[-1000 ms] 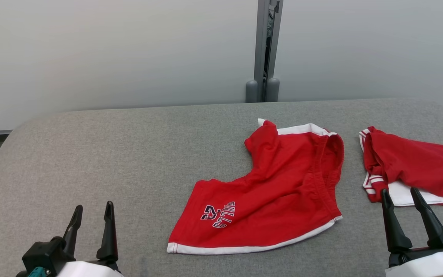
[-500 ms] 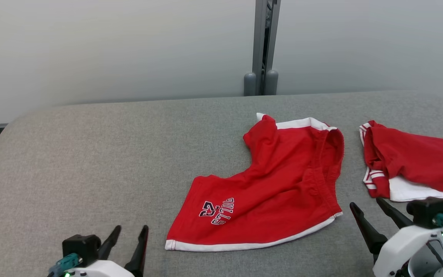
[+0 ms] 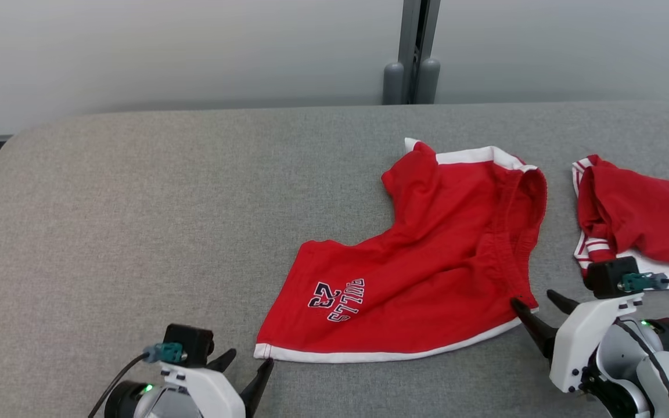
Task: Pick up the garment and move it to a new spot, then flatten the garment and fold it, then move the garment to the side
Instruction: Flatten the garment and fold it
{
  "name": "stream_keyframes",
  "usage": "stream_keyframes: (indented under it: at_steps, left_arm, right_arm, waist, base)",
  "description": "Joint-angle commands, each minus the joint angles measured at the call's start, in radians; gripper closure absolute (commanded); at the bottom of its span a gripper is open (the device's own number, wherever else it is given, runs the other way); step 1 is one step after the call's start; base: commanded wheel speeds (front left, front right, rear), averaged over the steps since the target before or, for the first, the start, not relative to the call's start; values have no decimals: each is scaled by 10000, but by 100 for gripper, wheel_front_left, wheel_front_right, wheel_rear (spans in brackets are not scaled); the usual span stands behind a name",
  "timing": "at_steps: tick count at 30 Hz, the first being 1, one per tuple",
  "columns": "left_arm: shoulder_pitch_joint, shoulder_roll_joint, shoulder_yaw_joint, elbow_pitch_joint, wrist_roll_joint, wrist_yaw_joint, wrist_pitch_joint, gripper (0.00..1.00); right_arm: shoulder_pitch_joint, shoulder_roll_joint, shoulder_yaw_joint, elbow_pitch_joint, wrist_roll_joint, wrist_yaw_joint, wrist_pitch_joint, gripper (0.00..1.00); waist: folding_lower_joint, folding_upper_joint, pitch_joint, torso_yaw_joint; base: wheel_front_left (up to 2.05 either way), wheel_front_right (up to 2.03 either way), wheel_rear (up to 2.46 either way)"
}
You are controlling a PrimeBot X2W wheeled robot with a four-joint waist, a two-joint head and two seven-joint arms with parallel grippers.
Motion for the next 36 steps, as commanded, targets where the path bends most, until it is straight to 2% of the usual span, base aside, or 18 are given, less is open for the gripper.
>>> stream_keyframes:
  at_steps: [1, 10, 16, 17, 18, 19, 20, 21, 29, 36]
  left_arm:
    - [-344, -11, -27, 86, 36, -100, 73, 0]
    - [-1150, -178, -374, 778, 45, -403, 635, 0]
    - [-1370, -259, -389, 1117, -18, -617, 511, 0]
    - [-1397, -280, -414, 1182, -34, -663, 487, 0]
    - [-1405, -307, -456, 1237, -56, -741, 492, 16]
    - [-1403, -334, -476, 1274, -93, -779, 482, 47]
    - [-1403, -351, -494, 1307, -110, -823, 478, 69]
    - [-1410, -367, -506, 1324, -113, -895, 436, 100]
    - [-1132, -299, -391, 1136, -343, -883, 327, 100]
    - [-855, 155, -13, -248, -699, -693, 505, 100]
  right_arm:
    - [-187, -49, 110, 175, 113, -1, 102, 0]
    - [-766, -87, 742, 908, 578, -2, 185, 0]
    - [-1015, -38, 1079, 1146, 817, -1, -3, 0]
    - [-1039, -29, 1131, 1188, 850, -1, -37, 9]
    - [-1059, -33, 1186, 1236, 891, -1, -50, 41]
    - [-1074, -44, 1236, 1280, 928, -1, -94, 57]
    - [-1098, -59, 1284, 1322, 973, -1, -124, 74]
    - [-1119, -75, 1317, 1351, 1017, -1, -139, 100]
    - [-849, -191, 1371, 1253, 1565, -2, -727, 100]
    - [-216, -574, 1003, 178, 2400, -1, -737, 100]
  waist:
    - [0, -1, 169, 50]
    - [0, -1, 620, 73]
    - [0, -1, 782, 33]
    - [0, -1, 793, 26]
    - [0, -1, 795, 21]
    - [0, -1, 792, 20]
    - [0, -1, 783, 20]
    - [0, -1, 766, 19]
    - [0, -1, 235, 23]
    - [0, -1, -152, -83]
  base:
    - [0, 0, 0]
    - [0, 0, 0]
    - [0, 0, 0]
    - [0, 0, 0]
    - [0, 0, 0]
    - [0, 0, 0]
    - [0, 0, 0]
    - [0, 0, 0]
    - [0, 0, 0]
    - [0, 0, 0]
